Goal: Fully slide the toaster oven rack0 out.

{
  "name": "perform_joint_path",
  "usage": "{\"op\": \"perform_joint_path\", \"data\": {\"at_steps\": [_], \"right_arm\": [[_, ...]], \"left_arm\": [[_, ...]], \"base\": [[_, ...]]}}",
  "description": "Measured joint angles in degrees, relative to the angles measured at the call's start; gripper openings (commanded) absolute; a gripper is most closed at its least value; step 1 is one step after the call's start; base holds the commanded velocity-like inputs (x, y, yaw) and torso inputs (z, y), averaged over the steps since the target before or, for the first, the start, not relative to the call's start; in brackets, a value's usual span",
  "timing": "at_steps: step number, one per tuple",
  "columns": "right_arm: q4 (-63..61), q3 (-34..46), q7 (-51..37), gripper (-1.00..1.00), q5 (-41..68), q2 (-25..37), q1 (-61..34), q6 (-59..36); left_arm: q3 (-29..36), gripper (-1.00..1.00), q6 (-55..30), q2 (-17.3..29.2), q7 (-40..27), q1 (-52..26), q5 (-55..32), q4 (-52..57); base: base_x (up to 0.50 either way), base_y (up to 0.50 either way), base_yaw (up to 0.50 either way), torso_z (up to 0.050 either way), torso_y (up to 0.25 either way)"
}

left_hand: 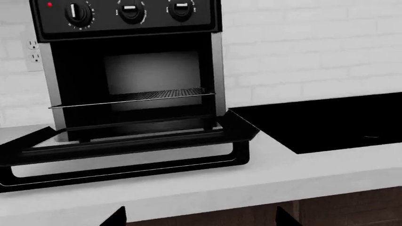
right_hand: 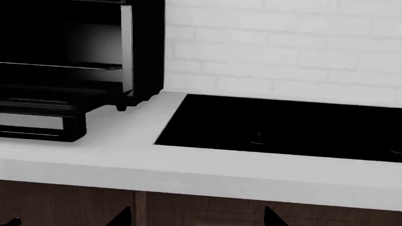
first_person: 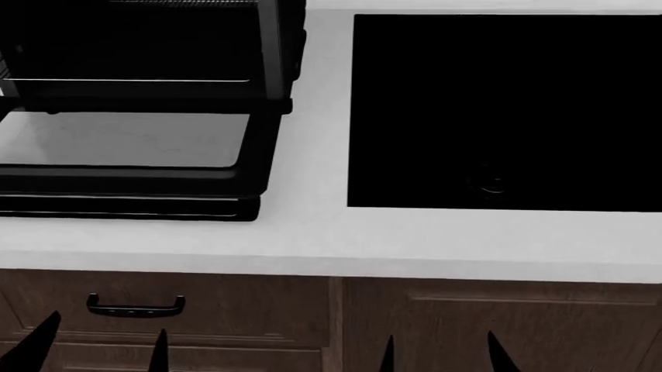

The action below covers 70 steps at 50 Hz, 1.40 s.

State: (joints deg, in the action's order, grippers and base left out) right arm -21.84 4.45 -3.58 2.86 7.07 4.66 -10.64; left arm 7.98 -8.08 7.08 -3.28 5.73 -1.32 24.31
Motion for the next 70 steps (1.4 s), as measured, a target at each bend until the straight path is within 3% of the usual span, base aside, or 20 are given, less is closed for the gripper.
{"op": "perform_joint_path", "data": {"at_steps": [19, 29, 43, 70], "right_arm": [[-17.9, 0.2, 0.5, 1.00, 0.2, 4.8, -5.0, -17.9], [-23.2, 1.1, 0.5, 1.00, -0.5, 6.6, -7.5, -23.7], [-25.4, 1.2, 0.2, 1.00, -0.4, 7.6, -8.2, -25.6], [-27.9, 0.8, -2.1, 1.00, -0.8, 8.2, -9.8, -28.7]], "left_arm": [[-0.3, 1.00, -17.1, 5.4, -0.4, -1.8, -1.1, 20.5], [-0.5, 1.00, -23.4, 7.2, -0.6, -4.1, -1.3, 26.2], [-1.1, 1.00, -25.2, 8.0, -1.2, -4.6, -1.6, 28.2], [-1.4, 1.00, -24.9, 8.8, -2.0, -4.6, -2.4, 27.4]], "base": [[0.00, 0.00, 0.00, 0.043, 0.126], [0.00, 0.47, 0.00, 0.043, 0.126], [0.00, 0.50, 0.00, 0.043, 0.126], [0.34, 0.00, 0.00, 0.043, 0.126]]}}
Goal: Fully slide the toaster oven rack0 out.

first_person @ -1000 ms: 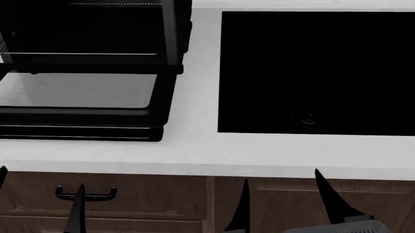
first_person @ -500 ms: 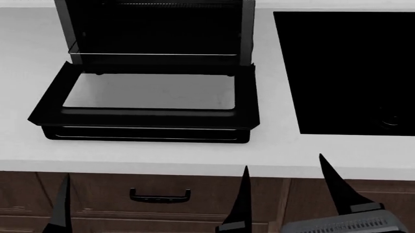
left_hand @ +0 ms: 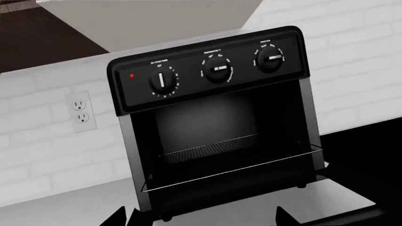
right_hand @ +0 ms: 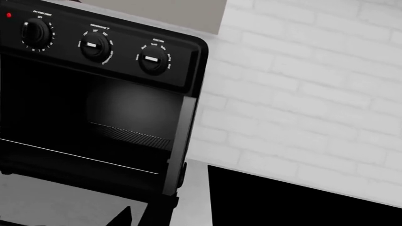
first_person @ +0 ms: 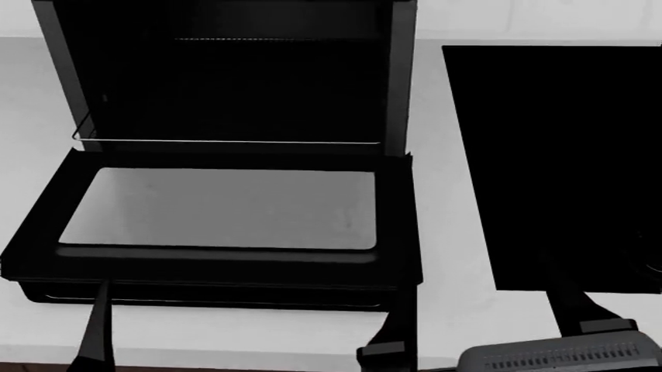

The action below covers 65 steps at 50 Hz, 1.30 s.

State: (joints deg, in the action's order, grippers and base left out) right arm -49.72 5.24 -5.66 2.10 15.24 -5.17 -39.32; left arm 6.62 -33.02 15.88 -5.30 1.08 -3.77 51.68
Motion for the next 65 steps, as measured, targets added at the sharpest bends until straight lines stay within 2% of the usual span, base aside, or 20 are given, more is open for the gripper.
{"op": "perform_joint_path", "data": {"at_steps": [11, 14, 18, 22, 26, 32, 41, 49, 56, 65], "right_arm": [[-1.7, 0.1, -0.3, 1.00, 0.2, 0.3, -0.3, -1.0], [-3.1, -0.1, -0.2, 1.00, 0.5, 0.5, -0.5, -1.9], [-4.8, -0.4, 0.0, 1.00, 1.0, 0.8, -1.0, -3.3], [-6.1, -0.5, 0.1, 1.00, 1.3, 1.1, -1.4, -4.4], [-7.2, -0.5, 0.1, 1.00, 1.5, 1.3, -2.0, -5.7], [-8.7, -0.2, 0.0, 1.00, 1.5, 1.5, -3.5, -8.2], [-10.3, 0.2, -0.4, 1.00, 1.7, 1.7, -5.0, -11.2], [-10.3, -0.2, -0.6, 1.00, 2.1, 1.8, -5.7, -12.6], [-10.3, -0.8, -0.8, 1.00, 2.8, 2.1, -5.9, -13.1], [-10.3, -1.3, -2.6, 1.00, 5.1, 3.5, -5.7, -13.0]], "left_arm": [[-1.0, 1.00, -3.2, 0.4, -0.9, -0.5, -3.7, 3.9], [2.8, 1.00, -2.3, 6.7, -7.7, -3.8, -10.9, 5.8], [15.1, 1.00, 2.5, 18.6, -22.7, -14.2, -22.1, 7.7], [26.5, 1.00, 4.7, 26.8, -34.9, -25.7, -31.5, 8.3], [34.1, 1.00, 3.8, 32.0, -42.7, -36.2, -39.9, 7.9], [41.6, 1.00, -0.5, 35.9, -48.8, -48.7, -49.2, 5.6], [48.1, 1.00, -11.5, 37.3, -52.4, -64.2, -60.0, 0.5], [52.7, 1.00, -20.2, 35.6, -50.4, -72.9, -64.3, -6.5], [56.4, 1.00, -24.0, 32.3, -44.8, -78.0, -63.1, -14.3], [61.8, 1.00, -24.1, 26.6, -36.2, -81.8, -57.1, -25.0]], "base": [[0.27, 0.00, 0.00, 0.021, 0.057], [0.00, 0.00, 0.00, 0.000, 0.000], [0.00, 0.00, 0.00, 0.000, 0.000], [0.00, 0.00, 0.00, 0.000, 0.000], [0.00, 0.00, 0.00, 0.000, 0.000], [0.00, 0.00, 0.00, 0.000, 0.000], [0.00, 0.00, 0.00, 0.000, 0.000], [0.00, 0.00, 0.00, 0.000, 0.000], [0.00, 0.00, 0.00, 0.000, 0.000], [0.00, 0.00, 0.00, 0.000, 0.000]]}}
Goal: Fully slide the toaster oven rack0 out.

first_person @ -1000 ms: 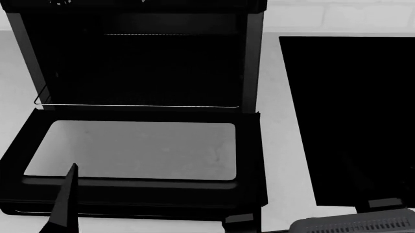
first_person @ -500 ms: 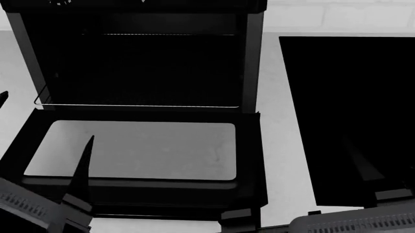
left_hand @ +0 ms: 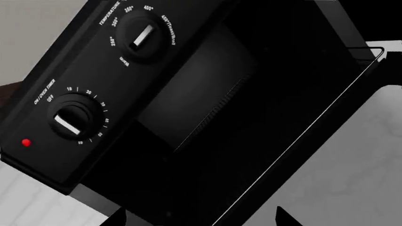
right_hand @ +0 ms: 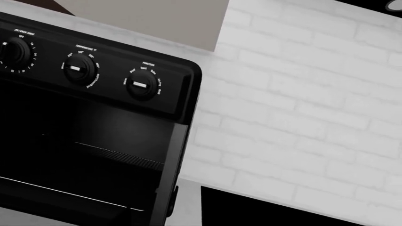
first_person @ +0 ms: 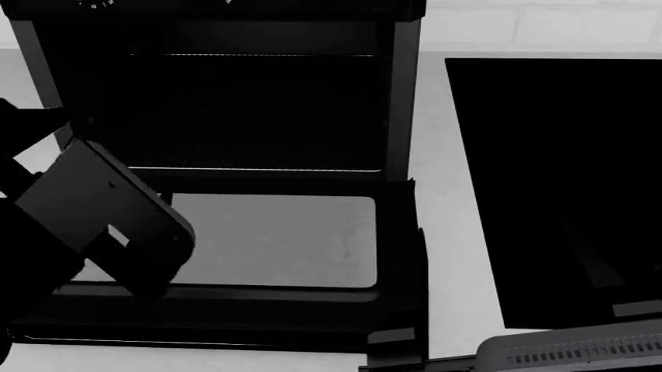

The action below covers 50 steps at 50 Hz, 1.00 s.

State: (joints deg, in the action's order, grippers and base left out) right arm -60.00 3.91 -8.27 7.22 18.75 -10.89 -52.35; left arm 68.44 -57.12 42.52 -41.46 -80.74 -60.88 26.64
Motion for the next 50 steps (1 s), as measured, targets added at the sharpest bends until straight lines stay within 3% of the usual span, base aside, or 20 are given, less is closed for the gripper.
{"op": "perform_joint_path", "data": {"at_steps": [25, 50], "right_arm": [[0.0, 3.2, -17.6, 1.00, 16.7, 12.8, -0.8, 4.6], [0.0, 4.9, -23.9, 1.00, 22.4, 18.1, -0.6, 8.5]], "left_arm": [[9.9, 1.00, 5.6, -11.3, 15.5, -2.6, 12.6, -23.1], [14.9, 1.00, 18.2, -24.6, 28.8, -1.4, 21.7, -54.2]], "base": [[0.00, 0.00, 0.00, 0.000, 0.000], [0.00, 0.00, 0.00, 0.000, 0.000]]}}
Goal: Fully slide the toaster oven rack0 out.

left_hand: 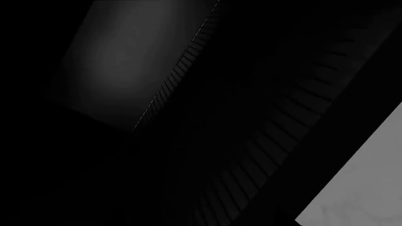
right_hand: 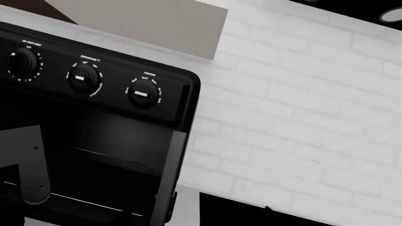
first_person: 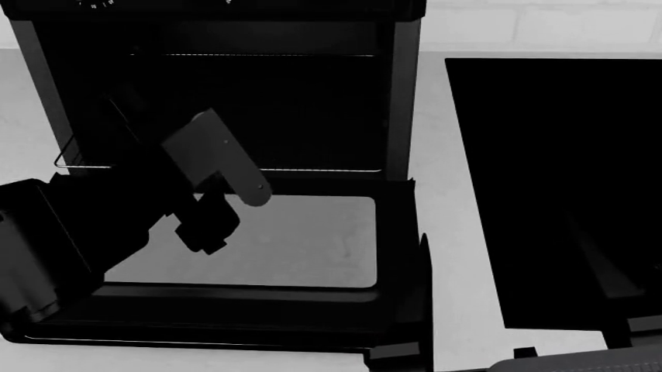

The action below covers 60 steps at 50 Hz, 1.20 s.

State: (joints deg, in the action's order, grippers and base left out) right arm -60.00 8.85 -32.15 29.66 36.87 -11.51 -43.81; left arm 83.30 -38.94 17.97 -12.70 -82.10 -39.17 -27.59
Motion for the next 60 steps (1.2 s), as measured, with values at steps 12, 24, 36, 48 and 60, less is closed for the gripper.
{"op": "perform_joint_path", "data": {"at_steps": [12, 24, 36, 48, 60], "right_arm": [[0.0, 0.1, -1.3, 1.00, 1.2, 1.3, 0.4, 1.1], [0.0, 0.8, -3.0, 1.00, 2.2, 2.8, 0.4, 2.1], [0.0, 2.5, -6.1, 1.00, 3.9, 5.4, 0.0, 3.9], [0.0, 4.3, -8.9, 1.00, 5.2, 8.2, 0.2, 6.7], [0.0, 5.2, -10.4, 1.00, 5.7, 9.8, 0.5, 8.4]], "left_arm": [[0.4, -1.00, 7.1, -6.2, 5.8, 0.6, 4.5, -14.0], [-0.5, -1.00, 1.7, 2.2, -0.9, 2.6, 3.2, 4.4], [-2.0, -1.00, -6.4, 11.4, -8.4, 3.7, -2.4, 25.4], [-4.5, -1.00, -10.8, 14.7, -14.7, 4.2, -10.2, 33.2], [-7.4, 1.00, -12.9, 16.2, -20.0, 4.0, -15.7, 37.8]], "base": [[0.00, 0.00, 0.00, 0.000, 0.000], [0.00, 0.00, 0.00, 0.000, 0.000], [0.00, 0.00, 0.00, 0.000, 0.004], [-0.01, 0.00, 0.01, 0.000, 0.010], [-0.01, 0.01, 0.02, 0.000, 0.014]]}}
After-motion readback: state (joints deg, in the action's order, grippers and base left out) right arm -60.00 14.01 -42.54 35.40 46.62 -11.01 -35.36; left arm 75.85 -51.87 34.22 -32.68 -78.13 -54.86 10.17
